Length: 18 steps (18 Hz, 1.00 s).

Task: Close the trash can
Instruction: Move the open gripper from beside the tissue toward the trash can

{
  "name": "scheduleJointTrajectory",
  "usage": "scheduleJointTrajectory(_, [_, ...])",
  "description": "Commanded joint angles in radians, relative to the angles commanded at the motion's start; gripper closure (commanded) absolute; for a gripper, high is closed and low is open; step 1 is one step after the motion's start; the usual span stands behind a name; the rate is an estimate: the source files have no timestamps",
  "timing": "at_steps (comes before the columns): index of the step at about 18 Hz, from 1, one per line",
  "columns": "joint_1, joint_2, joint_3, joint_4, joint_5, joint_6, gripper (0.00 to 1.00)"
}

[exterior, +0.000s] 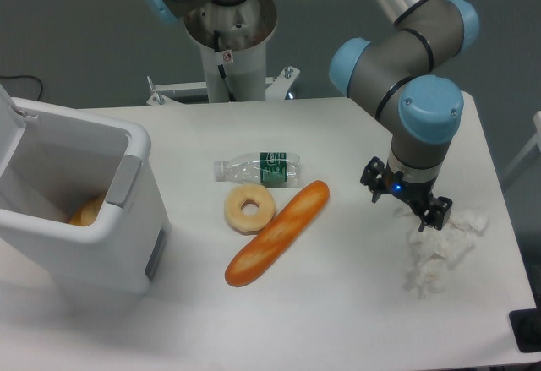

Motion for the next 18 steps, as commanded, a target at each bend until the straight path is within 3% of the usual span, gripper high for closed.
scheduleJointTrajectory(7, [-0.008,0.02,-0.017,-0.002,0.006,-0.009,0.0])
scheduleJointTrajectory(11, [-0.027,0.156,-0.138,-0.002,-0.037,-0.026,0.0])
scheduleJointTrajectory(13, [-0.055,0.222,-0.155,-0.014,-0.035,-0.073,0.0])
scheduleJointTrajectory(18, [-0.159,0.308,-0.213,-0.017,-0.043,-0.219,0.0])
